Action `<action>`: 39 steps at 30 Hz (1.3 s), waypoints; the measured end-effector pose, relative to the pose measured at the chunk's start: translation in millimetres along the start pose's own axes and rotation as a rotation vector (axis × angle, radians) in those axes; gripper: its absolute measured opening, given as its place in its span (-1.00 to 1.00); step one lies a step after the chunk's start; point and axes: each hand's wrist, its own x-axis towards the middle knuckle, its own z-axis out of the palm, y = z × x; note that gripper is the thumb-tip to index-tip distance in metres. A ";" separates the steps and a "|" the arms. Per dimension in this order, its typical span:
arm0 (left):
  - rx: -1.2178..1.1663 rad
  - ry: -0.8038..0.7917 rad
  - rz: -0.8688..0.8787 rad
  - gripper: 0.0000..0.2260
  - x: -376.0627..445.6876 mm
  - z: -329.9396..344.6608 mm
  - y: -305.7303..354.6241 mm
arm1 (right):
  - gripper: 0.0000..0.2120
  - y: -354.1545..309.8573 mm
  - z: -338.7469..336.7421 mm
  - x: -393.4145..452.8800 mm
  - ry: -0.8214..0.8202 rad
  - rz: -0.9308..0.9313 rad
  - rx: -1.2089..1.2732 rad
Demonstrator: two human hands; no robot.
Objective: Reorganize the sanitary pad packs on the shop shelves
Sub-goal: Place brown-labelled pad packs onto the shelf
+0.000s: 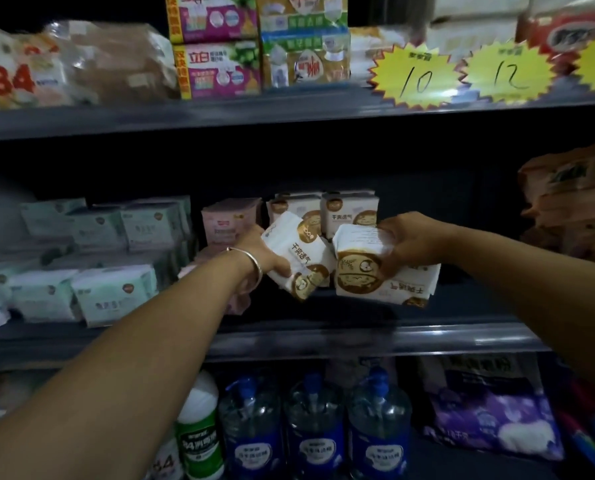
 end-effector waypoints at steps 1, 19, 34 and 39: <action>-0.040 -0.009 -0.019 -0.50 5.5 6.8 -4.5 | -0.52 4.9 1.9 5.2 -0.013 0.002 0.013; 0.182 -0.096 0.028 -0.22 66.9 43.1 -44.8 | -0.65 30.1 14.1 58.7 -0.198 -0.057 0.172; 0.386 -0.240 0.343 -0.09 17.9 67.2 38.2 | -0.62 41.4 -9.0 21.9 -0.188 -0.049 0.246; 0.126 -0.300 0.259 -0.07 15.5 88.0 42.3 | -0.66 57.0 -12.7 9.2 -0.124 -0.051 0.487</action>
